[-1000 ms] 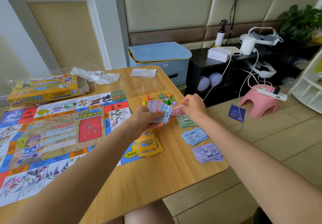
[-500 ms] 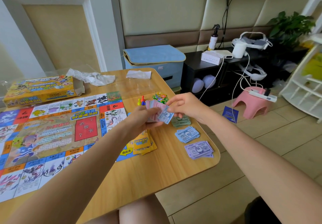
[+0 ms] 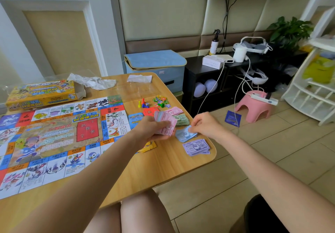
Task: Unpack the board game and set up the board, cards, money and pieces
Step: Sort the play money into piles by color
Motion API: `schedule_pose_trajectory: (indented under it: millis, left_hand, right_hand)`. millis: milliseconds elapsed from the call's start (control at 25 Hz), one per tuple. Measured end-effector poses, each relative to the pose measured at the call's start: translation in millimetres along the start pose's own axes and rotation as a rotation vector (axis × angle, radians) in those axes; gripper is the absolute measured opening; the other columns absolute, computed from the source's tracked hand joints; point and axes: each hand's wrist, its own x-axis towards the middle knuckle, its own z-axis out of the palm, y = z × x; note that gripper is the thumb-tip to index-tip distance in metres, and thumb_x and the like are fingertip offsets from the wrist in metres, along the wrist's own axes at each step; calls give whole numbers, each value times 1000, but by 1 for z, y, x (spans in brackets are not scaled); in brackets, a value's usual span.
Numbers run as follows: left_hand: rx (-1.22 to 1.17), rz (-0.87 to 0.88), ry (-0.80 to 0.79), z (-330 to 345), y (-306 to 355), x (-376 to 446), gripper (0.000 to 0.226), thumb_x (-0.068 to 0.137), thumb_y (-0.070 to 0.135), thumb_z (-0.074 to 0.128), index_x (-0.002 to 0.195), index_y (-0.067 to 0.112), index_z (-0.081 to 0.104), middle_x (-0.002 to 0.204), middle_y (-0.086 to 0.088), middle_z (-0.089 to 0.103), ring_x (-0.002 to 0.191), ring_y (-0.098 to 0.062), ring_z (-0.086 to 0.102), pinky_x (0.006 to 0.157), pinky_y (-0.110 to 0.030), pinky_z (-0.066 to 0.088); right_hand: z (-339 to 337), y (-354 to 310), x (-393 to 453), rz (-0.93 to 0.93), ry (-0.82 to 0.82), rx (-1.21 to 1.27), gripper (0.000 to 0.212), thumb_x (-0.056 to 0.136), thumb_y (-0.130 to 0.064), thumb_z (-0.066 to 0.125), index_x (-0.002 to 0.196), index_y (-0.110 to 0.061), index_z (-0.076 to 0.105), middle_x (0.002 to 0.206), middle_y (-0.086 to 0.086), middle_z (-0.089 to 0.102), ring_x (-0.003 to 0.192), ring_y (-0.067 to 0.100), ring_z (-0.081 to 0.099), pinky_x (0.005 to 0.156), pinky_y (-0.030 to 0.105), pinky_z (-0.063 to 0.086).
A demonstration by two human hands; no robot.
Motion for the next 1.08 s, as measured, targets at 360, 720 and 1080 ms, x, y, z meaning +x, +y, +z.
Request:
schedule_pose_trajectory:
  millis: [360, 720, 1080]
  left_hand:
    - [81, 5, -41, 2, 1, 1, 11, 86, 13, 65, 84, 4, 61, 78, -9, 62, 57, -8, 63, 49, -15, 52]
    - [68, 56, 32, -12, 5, 9, 8, 84, 13, 67, 91, 12, 64, 69, 0, 69, 49, -4, 60, 38, -13, 38]
    - [-144, 72, 104, -19, 17, 21, 14, 96, 20, 50, 89, 10, 57, 62, 3, 68, 48, -3, 63, 41, -13, 46]
  right_hand:
    - [-1, -30, -10, -140, -111, 297, 22, 81, -14, 71, 97, -1, 63, 65, 4, 60, 52, 11, 52, 47, 18, 41]
    - [2, -36, 1, -173, -111, 373, 21, 80, -3, 70, 98, 2, 61, 63, 9, 62, 46, 7, 54, 41, 15, 42]
    - [0, -39, 32, -98, 43, 558, 9, 85, -9, 65, 81, -1, 63, 63, 5, 56, 43, 5, 45, 37, 15, 32]
